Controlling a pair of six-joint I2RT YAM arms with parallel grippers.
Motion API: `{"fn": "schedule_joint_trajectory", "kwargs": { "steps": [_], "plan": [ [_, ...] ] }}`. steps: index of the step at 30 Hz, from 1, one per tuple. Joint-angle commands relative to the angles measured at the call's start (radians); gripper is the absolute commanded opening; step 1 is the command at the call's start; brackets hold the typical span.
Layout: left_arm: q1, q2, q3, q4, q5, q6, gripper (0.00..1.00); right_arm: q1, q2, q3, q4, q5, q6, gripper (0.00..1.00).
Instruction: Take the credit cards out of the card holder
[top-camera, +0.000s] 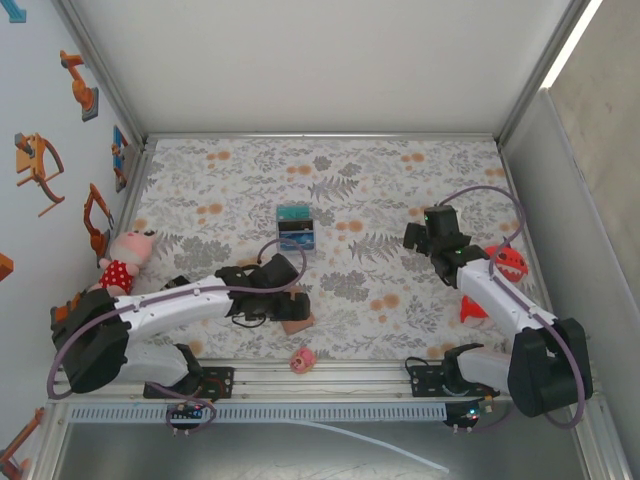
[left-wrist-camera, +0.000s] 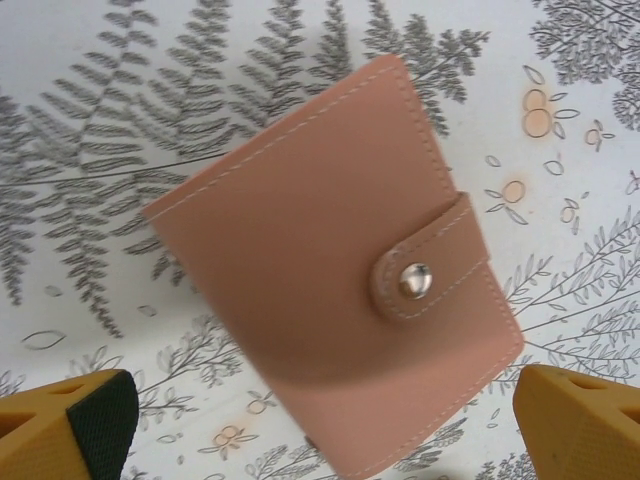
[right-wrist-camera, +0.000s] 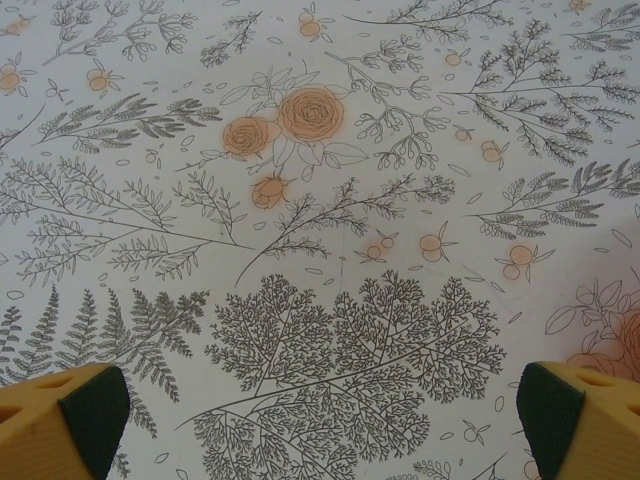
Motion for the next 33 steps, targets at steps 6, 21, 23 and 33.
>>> {"fn": "schedule_joint_trajectory", "kwargs": {
  "steps": [6,21,23,33],
  "plan": [
    [-0.012,0.096,0.050,0.016,0.003,0.038,0.97,0.009,-0.053,-0.017,0.000,0.011,0.024,1.00],
    [-0.012,0.255,0.192,-0.021,-0.032,0.166,0.97,0.009,-0.071,-0.032,0.019,0.010,0.056,1.00],
    [-0.012,0.249,0.197,-0.061,-0.066,0.144,0.97,0.010,-0.071,-0.031,0.016,0.009,0.057,1.00],
    [-0.078,0.283,0.239,-0.165,-0.107,0.102,0.97,0.010,-0.058,-0.036,0.053,0.001,0.053,1.00]
  ]
}}
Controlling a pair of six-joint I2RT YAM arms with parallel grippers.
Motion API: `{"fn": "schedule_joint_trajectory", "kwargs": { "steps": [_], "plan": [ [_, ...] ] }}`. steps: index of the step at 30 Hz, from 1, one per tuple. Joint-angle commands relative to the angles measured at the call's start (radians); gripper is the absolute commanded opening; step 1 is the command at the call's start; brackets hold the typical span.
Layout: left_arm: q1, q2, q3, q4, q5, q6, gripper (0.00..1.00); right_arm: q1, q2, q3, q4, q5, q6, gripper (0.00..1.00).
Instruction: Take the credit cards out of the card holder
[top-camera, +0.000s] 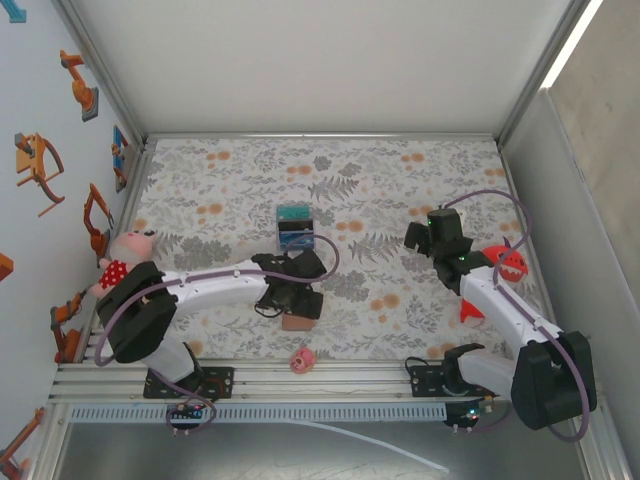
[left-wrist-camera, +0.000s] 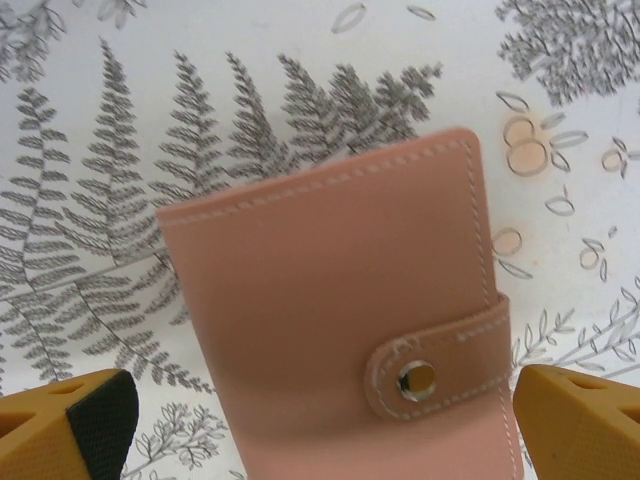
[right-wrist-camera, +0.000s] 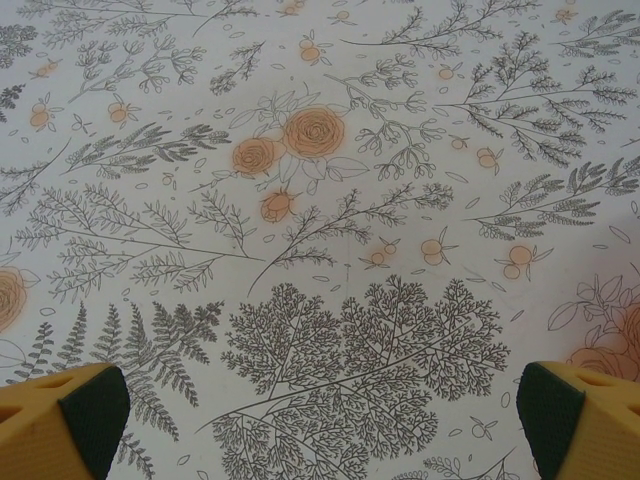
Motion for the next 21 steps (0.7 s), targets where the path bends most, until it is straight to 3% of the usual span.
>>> {"fn": "schedule_joint_trajectory", "kwargs": {
  "steps": [1,21],
  "plan": [
    [-0.028,0.036,0.035,-0.066,-0.016,-0.027,0.97,0.007,0.011,-0.005,0.035,-0.001,0.010,1.00],
    [-0.038,0.135,0.063,-0.047,-0.031,-0.004,0.97,0.007,0.051,-0.007,0.062,-0.023,-0.001,1.00]
  ]
}}
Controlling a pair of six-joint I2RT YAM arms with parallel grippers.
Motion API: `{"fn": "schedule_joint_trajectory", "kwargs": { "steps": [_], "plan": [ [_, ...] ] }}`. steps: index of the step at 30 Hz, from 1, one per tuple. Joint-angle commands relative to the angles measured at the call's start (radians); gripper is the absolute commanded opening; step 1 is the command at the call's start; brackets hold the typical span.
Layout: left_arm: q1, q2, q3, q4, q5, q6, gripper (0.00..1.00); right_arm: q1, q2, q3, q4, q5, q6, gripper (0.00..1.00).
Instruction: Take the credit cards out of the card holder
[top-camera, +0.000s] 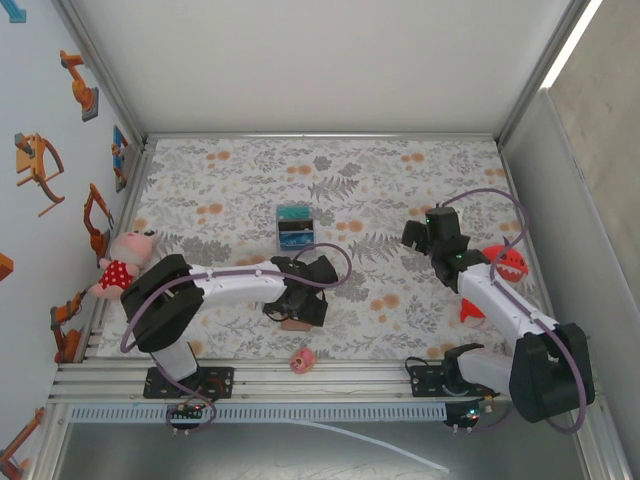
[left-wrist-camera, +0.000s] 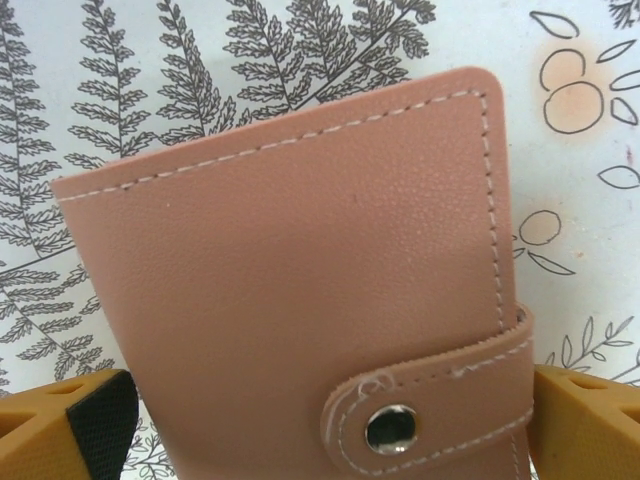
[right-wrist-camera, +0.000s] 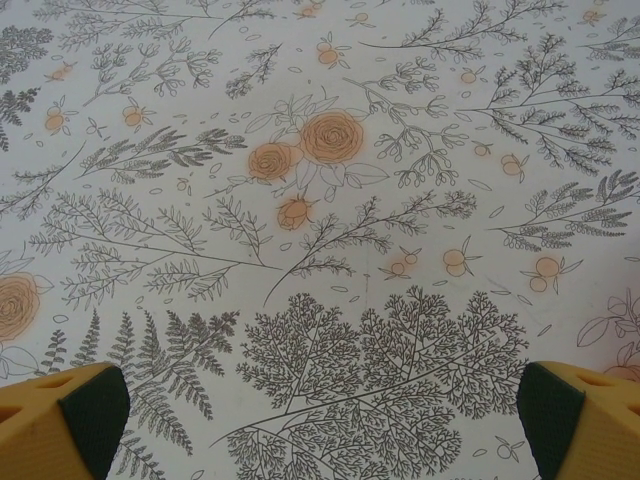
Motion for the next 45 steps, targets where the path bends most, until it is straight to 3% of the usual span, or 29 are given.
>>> {"fn": "schedule_joint_trajectory", "kwargs": {
  "steps": [1,5,14,21,30,37,45],
  "plan": [
    [-0.001,0.010,0.011,-0.015,-0.016,0.015,0.97,0.006,0.015,-0.004,0.015,-0.005,0.004,1.00],
    [0.000,0.011,-0.006,-0.011,-0.016,0.022,1.00,0.007,0.024,-0.001,0.021,-0.024,0.019,1.00],
    [-0.001,-0.015,-0.034,0.033,-0.053,0.067,0.81,0.007,0.044,0.011,0.022,-0.087,0.073,1.00],
    [0.001,-0.055,-0.048,0.062,-0.134,0.110,0.77,0.006,0.041,0.014,0.000,-0.155,0.113,1.00],
    [0.000,-0.128,-0.092,0.193,-0.178,0.184,0.74,0.007,0.044,-0.094,0.185,-0.580,0.255,0.99],
    [0.000,-0.175,-0.099,0.296,-0.198,0.240,0.73,0.023,0.027,-0.202,0.416,-0.765,0.368,0.96],
    [-0.001,-0.273,-0.105,0.407,-0.195,0.315,0.72,0.077,0.047,-0.228,0.664,-0.937,0.451,0.86]
  ]
}}
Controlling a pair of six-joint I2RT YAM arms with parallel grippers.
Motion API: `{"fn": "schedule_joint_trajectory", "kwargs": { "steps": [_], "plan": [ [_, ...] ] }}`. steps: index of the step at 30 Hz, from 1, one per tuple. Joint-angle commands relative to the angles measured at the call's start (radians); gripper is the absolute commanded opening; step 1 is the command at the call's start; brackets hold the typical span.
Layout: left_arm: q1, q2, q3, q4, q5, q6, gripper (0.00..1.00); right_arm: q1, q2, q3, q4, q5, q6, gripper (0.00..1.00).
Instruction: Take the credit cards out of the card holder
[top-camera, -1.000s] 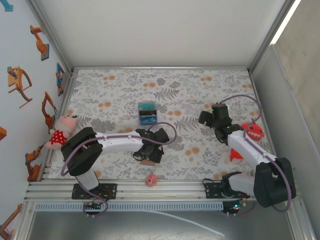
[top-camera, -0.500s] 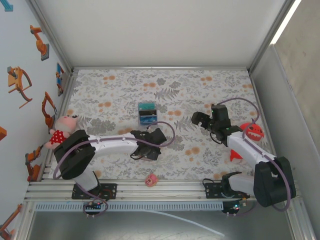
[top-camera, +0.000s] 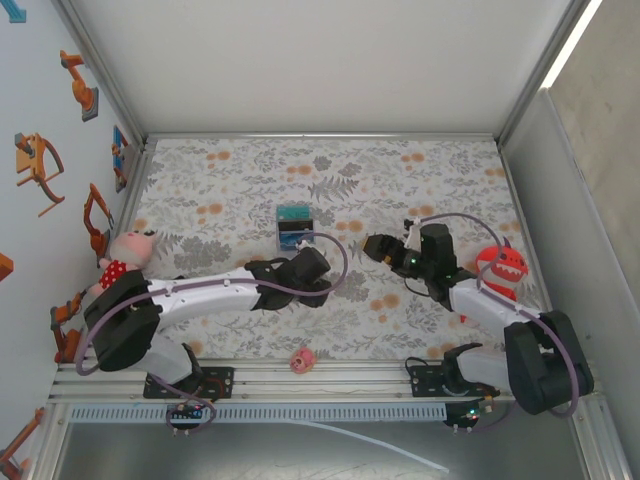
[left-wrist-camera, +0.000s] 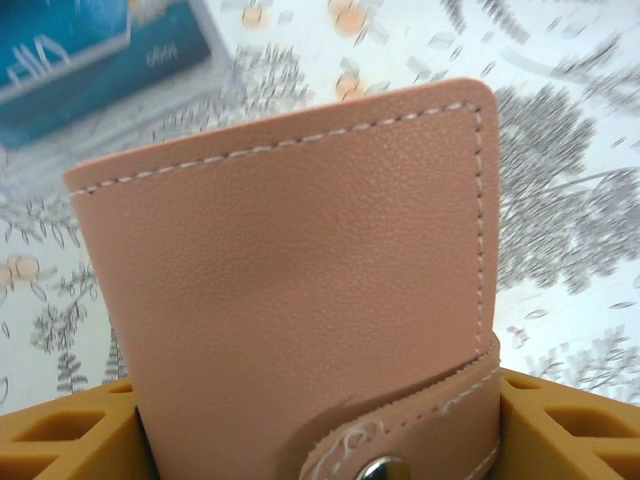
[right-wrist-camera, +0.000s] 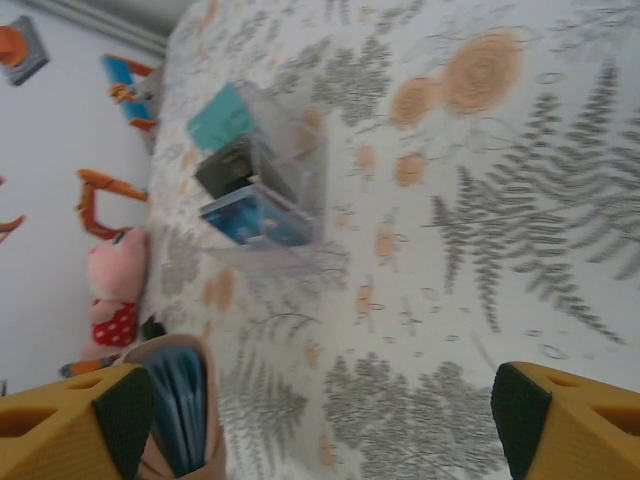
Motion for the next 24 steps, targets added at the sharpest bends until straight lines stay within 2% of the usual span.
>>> {"fn": "schedule_joint_trajectory", "kwargs": {
  "steps": [1,11,15,24],
  "plan": [
    [0.000,-0.060,-0.009,0.084,-0.025,0.066,0.72,0.033,0.008,-0.006,0.184,-0.114,0.061,0.85],
    [-0.001,-0.113,-0.027,0.163,-0.027,0.086,0.72,0.135,0.086,0.019,0.412,-0.207,0.088,0.78],
    [-0.001,-0.128,-0.038,0.176,-0.028,0.093,0.72,0.172,0.113,0.052,0.417,-0.225,0.067,0.76],
    [-0.001,-0.148,-0.044,0.200,-0.020,0.129,0.72,0.218,0.191,0.104,0.417,-0.229,0.049,0.62]
  ]
}}
